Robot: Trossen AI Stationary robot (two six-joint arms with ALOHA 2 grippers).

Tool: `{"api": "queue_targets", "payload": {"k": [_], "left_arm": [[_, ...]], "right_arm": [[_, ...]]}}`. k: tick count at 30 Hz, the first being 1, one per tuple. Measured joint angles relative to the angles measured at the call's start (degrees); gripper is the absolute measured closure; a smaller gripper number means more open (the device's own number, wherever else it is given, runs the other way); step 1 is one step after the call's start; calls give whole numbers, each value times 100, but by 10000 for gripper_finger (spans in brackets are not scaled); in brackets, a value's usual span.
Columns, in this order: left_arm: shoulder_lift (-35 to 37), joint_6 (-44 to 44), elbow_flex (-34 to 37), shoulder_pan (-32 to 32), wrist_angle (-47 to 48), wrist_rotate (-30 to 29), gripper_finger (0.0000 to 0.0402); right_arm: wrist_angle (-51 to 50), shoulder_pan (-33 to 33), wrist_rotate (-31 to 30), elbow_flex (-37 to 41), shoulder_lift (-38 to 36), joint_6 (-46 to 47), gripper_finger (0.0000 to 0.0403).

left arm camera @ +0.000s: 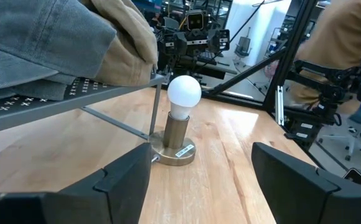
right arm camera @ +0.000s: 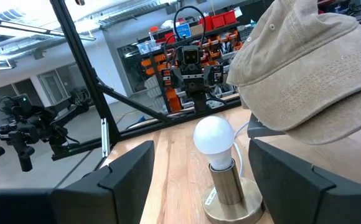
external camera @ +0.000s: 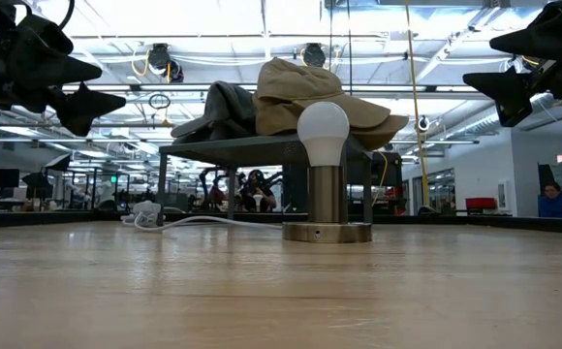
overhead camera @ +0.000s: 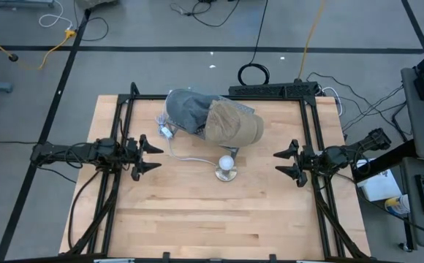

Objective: Pick & Place hat
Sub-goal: Return to Home Position

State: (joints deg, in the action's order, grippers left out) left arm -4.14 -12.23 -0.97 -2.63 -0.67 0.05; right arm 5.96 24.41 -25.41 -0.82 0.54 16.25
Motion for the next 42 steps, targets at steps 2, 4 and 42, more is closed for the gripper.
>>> {"api": "queue_targets", "payload": {"k": [2, 4, 42], "left_arm": [[0, 1, 0, 0, 0, 0, 118], [0, 0, 0, 0, 0, 0, 117], [0, -2, 2, 0, 2, 0, 118]], "right_arm": [[0, -1, 0, 0, 0, 0, 149], [2, 0, 0, 0, 0, 0, 149], [1, 0, 0, 0, 2, 0, 149]]}}
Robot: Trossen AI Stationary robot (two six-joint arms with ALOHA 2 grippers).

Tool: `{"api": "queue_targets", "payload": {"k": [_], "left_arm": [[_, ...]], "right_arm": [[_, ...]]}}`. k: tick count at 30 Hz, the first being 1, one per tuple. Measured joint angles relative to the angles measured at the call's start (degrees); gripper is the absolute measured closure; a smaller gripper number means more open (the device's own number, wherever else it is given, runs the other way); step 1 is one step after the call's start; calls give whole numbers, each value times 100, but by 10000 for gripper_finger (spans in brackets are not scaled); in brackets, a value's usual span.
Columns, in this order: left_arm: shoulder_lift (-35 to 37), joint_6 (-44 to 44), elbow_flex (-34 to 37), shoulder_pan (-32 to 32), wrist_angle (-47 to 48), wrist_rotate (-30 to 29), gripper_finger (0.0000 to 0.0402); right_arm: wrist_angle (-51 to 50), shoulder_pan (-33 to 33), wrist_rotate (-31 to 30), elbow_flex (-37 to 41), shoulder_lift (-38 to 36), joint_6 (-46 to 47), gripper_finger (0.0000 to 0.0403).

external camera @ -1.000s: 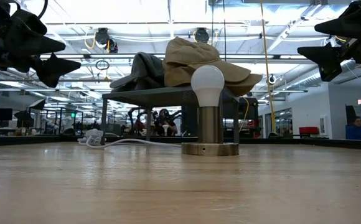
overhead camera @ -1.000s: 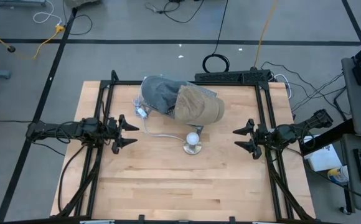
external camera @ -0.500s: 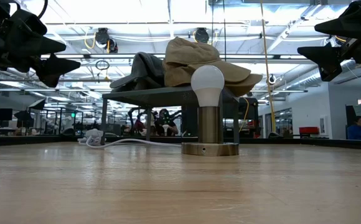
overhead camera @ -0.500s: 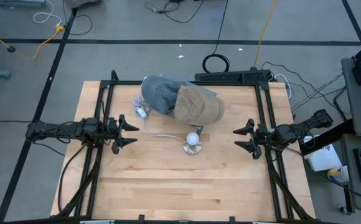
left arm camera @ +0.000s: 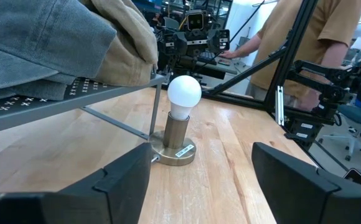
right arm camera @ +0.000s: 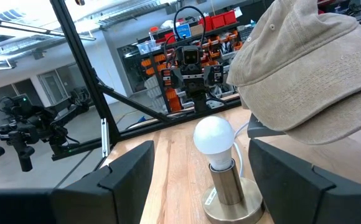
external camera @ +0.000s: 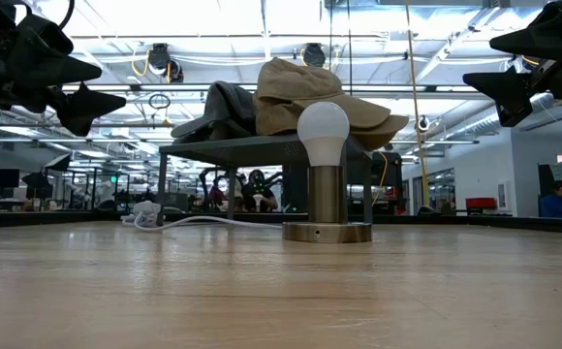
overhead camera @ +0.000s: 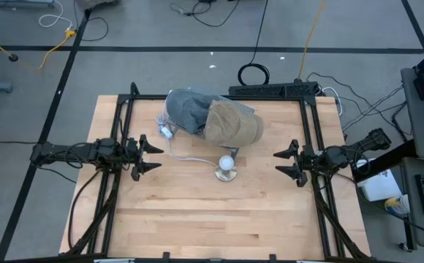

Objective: Pick & Place hat
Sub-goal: Return to Home Position

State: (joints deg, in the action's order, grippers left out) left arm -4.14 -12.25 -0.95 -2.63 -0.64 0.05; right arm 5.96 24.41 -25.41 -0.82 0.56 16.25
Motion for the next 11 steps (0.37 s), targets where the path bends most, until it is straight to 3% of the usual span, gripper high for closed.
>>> {"api": "queue_targets", "payload": {"k": [11], "left_arm": [[0, 0, 0, 0, 0, 0, 125]], "right_arm": [[1, 1, 2, 0, -1, -1, 149]]}}
